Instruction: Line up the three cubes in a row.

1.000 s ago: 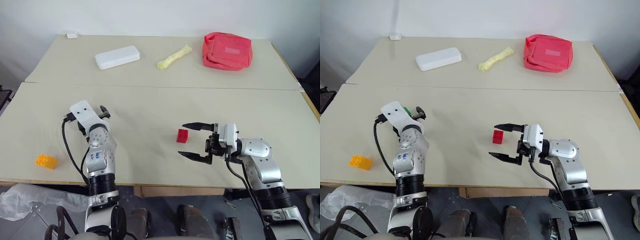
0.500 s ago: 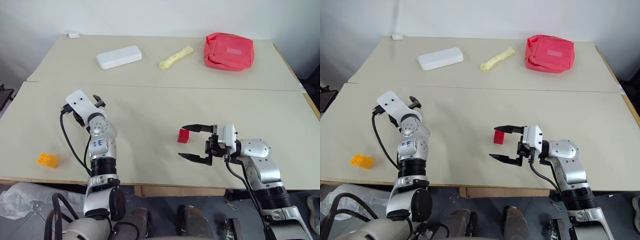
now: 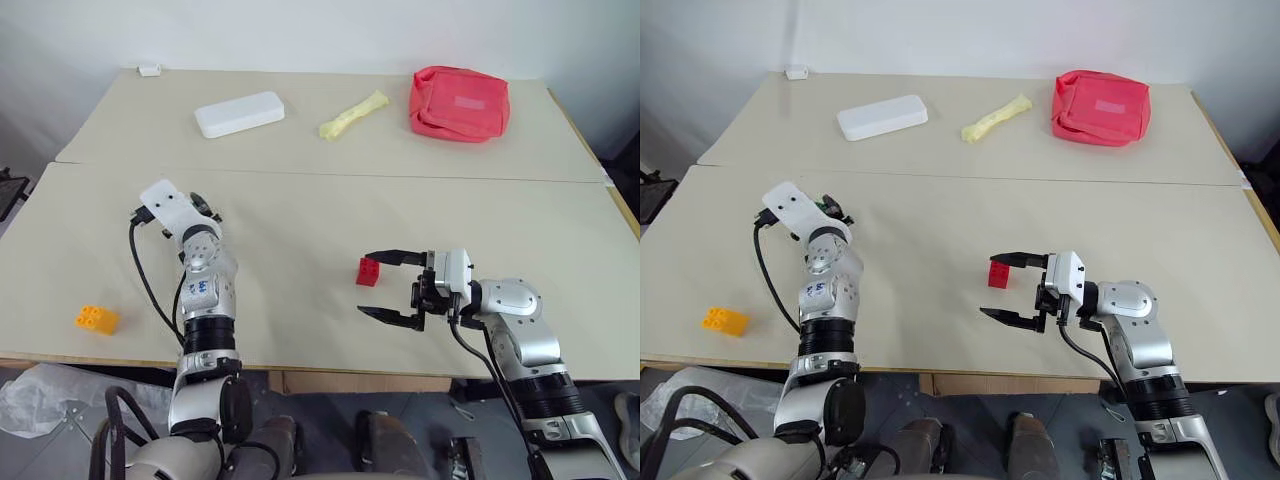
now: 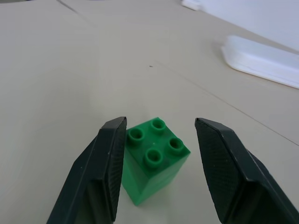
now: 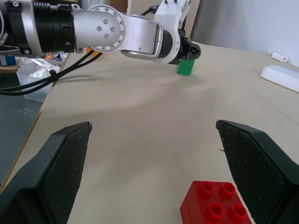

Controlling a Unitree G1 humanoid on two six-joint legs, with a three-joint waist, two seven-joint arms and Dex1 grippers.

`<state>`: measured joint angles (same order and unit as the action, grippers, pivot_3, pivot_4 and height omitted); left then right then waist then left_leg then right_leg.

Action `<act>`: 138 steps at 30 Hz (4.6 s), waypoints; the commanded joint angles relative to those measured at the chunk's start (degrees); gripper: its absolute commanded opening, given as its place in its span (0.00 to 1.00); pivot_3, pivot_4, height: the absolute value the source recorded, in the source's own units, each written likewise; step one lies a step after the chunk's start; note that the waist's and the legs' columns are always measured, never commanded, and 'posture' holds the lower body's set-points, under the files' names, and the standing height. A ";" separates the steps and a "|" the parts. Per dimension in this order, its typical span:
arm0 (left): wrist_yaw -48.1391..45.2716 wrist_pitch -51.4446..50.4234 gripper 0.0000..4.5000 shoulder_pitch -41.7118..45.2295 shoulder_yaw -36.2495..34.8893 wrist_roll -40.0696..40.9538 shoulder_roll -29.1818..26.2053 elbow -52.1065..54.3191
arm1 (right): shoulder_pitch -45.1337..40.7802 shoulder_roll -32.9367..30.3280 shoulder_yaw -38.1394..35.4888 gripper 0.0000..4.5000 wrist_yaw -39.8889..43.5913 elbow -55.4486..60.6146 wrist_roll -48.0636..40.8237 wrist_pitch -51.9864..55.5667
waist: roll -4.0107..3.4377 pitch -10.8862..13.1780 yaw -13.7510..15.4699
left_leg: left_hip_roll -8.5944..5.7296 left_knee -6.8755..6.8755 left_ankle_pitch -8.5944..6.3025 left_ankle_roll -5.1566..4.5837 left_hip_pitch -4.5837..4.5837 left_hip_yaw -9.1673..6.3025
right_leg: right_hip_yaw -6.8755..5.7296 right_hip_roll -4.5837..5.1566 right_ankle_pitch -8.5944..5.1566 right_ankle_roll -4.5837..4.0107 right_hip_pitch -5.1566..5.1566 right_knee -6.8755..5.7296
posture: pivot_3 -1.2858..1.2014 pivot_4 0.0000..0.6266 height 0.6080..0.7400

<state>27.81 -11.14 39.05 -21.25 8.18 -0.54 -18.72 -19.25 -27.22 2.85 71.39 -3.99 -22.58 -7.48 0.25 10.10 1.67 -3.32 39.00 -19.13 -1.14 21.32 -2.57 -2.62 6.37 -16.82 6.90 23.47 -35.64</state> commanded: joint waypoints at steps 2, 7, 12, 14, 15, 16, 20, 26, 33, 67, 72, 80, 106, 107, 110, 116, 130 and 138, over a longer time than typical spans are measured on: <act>-9.83 -3.00 0.74 -4.26 3.06 2.21 -3.67 10.21 | 0.79 0.31 -0.04 1.00 -0.49 1.18 -0.28 -1.21 | 0.00 0.00 -0.30 | 0.03 -0.01 0.00 0.00 0.00 0.00 | 0.00 0.05 0.00 0.00 0.01 0.01 | 0.52 0.24 1.00; -22.49 -5.28 1.00 -10.31 2.87 3.27 -15.20 15.54 | 2.04 0.04 -0.22 1.00 -1.02 2.08 -0.46 -1.28 | -0.01 0.00 -1.07 | 0.19 -0.03 -0.03 0.09 -0.02 0.03 | 0.04 0.01 -0.02 -0.03 0.04 0.01 | 0.52 0.24 1.00; -36.67 -7.24 1.00 -10.46 1.81 8.46 -23.98 10.19 | 3.62 0.34 0.04 1.00 -2.14 3.42 -0.31 -1.14 | -0.01 0.00 -0.49 | 0.15 -0.01 -0.03 0.09 -0.02 -0.03 | 0.01 0.07 -0.03 -0.05 0.01 0.03 | 0.52 0.24 1.00; -42.04 -6.46 1.00 -8.97 3.46 8.65 -25.80 6.00 | 3.79 0.57 0.42 1.00 -2.46 3.77 -0.20 -1.01 | -0.01 0.00 -0.09 | 0.07 0.02 -0.03 0.07 -0.02 -0.06 | -0.01 0.09 -0.03 -0.05 -0.01 0.09 | 0.52 0.24 1.00; -43.88 -6.36 1.00 -8.31 3.86 8.89 -26.15 4.44 | 3.79 0.63 0.57 1.00 -2.56 3.84 -0.14 -0.96 | -0.01 0.00 -0.02 | 0.02 0.02 -0.03 0.05 -0.02 -0.10 | -0.04 0.08 -0.03 -0.05 -0.03 0.10 | 0.52 0.24 1.00; -45.14 -6.63 1.00 -7.50 4.16 8.86 -26.35 2.57 | 3.74 0.69 0.72 1.00 -2.63 3.89 -0.09 -0.94 | -0.01 0.00 -0.01 | -0.02 0.02 -0.02 0.02 -0.02 -0.13 | -0.06 0.08 -0.03 -0.05 -0.05 0.10 | 0.52 0.24 1.00; -48.39 -5.82 1.00 -3.38 5.83 7.65 -25.88 -6.52 | 3.62 0.52 0.80 1.00 -2.93 4.72 -0.28 -0.60 | -0.01 0.00 -0.27 | -0.05 0.00 -0.03 -0.04 0.00 -0.13 | -0.05 0.09 -0.02 -0.04 -0.04 0.01 | 0.52 0.24 1.00; -47.63 -3.18 1.00 0.13 7.89 4.70 -25.54 -15.27 | 3.77 -0.10 0.32 1.00 -3.75 5.65 -0.17 -0.29 | -0.01 0.00 -0.72 | 0.03 -0.03 -0.04 -0.03 0.00 -0.08 | -0.04 0.06 -0.02 -0.04 0.02 -0.01 | 0.52 0.24 1.00; -47.52 -0.74 0.58 1.49 8.08 4.38 -24.96 -18.67 | 4.64 -0.49 0.21 1.00 -4.84 6.97 -0.14 -0.05 | 0.00 0.00 -0.47 | 0.02 -0.02 -0.04 -0.03 0.00 -0.08 | -0.04 0.08 -0.02 -0.04 0.02 -0.01 | 0.52 0.24 1.00; -104.61 29.57 0.34 5.80 32.14 -1.37 -28.07 -24.44 | 22.80 -11.97 -11.38 1.00 -7.23 21.58 -6.02 6.22 | 0.06 0.06 0.01 | 0.00 0.04 -0.07 -0.18 0.12 -0.05 | -0.06 -0.02 -0.01 -0.02 -0.01 0.06 | 0.52 0.24 1.00; -103.42 35.41 0.34 14.79 32.37 -4.75 -22.51 -40.11 | 26.13 -14.50 -14.38 1.00 -6.04 23.02 -7.16 6.43 | 0.08 0.08 0.71 | -0.12 0.09 -0.08 -0.35 0.13 0.00 | -0.09 0.01 0.03 0.06 -0.06 0.08 | 0.52 0.24 1.00; -103.83 39.13 0.34 20.20 31.29 -7.35 -19.59 -49.40 | 28.76 -13.83 -15.00 1.00 -8.46 25.64 -6.69 6.36 | 0.14 0.11 0.00 | -0.11 0.09 -0.09 -0.41 0.15 0.06 | -0.08 -0.02 0.05 0.11 -0.04 0.07 | 0.52 0.24 1.00; -96.47 6.97 0.82 -14.44 7.28 14.15 -40.07 11.38 | 12.54 -8.96 -1.94 1.00 -1.45 17.85 -7.36 6.76 | 0.14 0.14 -1.91 | 0.08 0.07 -0.14 -0.29 0.13 -0.08 | 0.51 0.23 0.02 0.05 0.00 0.08 | 0.52 0.24 1.00; -93.74 4.38 0.82 -17.81 5.05 15.26 -40.54 15.45 | 11.62 -8.55 -1.46 1.00 -0.93 17.37 -7.49 6.71 | 0.10 0.16 -1.80 | 0.13 0.07 -0.16 -0.25 0.13 -0.07 | 0.54 0.21 0.01 0.02 0.01 0.11 | 0.52 0.24 1.00; -82.11 -1.95 0.82 -28.79 -6.10 18.08 -38.95 25.46 | 8.03 -6.13 -0.30 1.00 -0.58 16.61 -8.78 7.40 | 0.05 0.19 -1.60 | 0.14 0.06 -0.16 -0.24 0.09 -0.11 | 0.58 0.21 -0.01 -0.01 -0.02 0.10 | 0.52 0.24 1.00; -68.83 -4.66 0.82 -41.91 -22.37 20.55 -34.20 28.02 | 5.37 -3.30 1.67 1.00 0.29 16.82 -9.64 8.33 | 0.06 0.18 -1.32 | 0.14 0.05 -0.19 -0.19 0.00 -0.11 | 0.56 0.19 -0.04 -0.06 -0.05 0.11 | 0.52 0.24 1.00; -78.41 1.40 0.62 -67.40 -27.61 20.41 -34.05 26.82 | 1.90 -2.50 2.25 1.00 2.39 14.43 -7.83 6.07 | 0.07 0.18 -0.69 | 0.23 -0.03 -0.47 -0.20 -0.10 0.00 | 0.66 0.21 -0.11 -0.20 -0.11 0.41 | 0.52 0.24 1.00; -76.93 2.71 0.08 -59.13 -22.63 19.57 -37.01 20.60 | 3.01 -1.86 2.41 1.00 0.95 14.54 -6.51 5.11 | 0.08 0.17 -0.51 | 0.25 -0.07 -0.47 -0.19 -0.10 -0.02 | 0.60 0.21 -0.15 -0.26 -0.10 0.39 | 0.52 0.24 1.00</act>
<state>-49.48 -9.45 -20.25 -43.96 28.18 -36.94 3.01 -16.65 -29.38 5.75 72.73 9.39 -28.97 -1.27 0.33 10.27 1.16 -3.07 38.93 -19.61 -1.32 21.23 -2.58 -2.03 6.55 -16.96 6.64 23.40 -35.25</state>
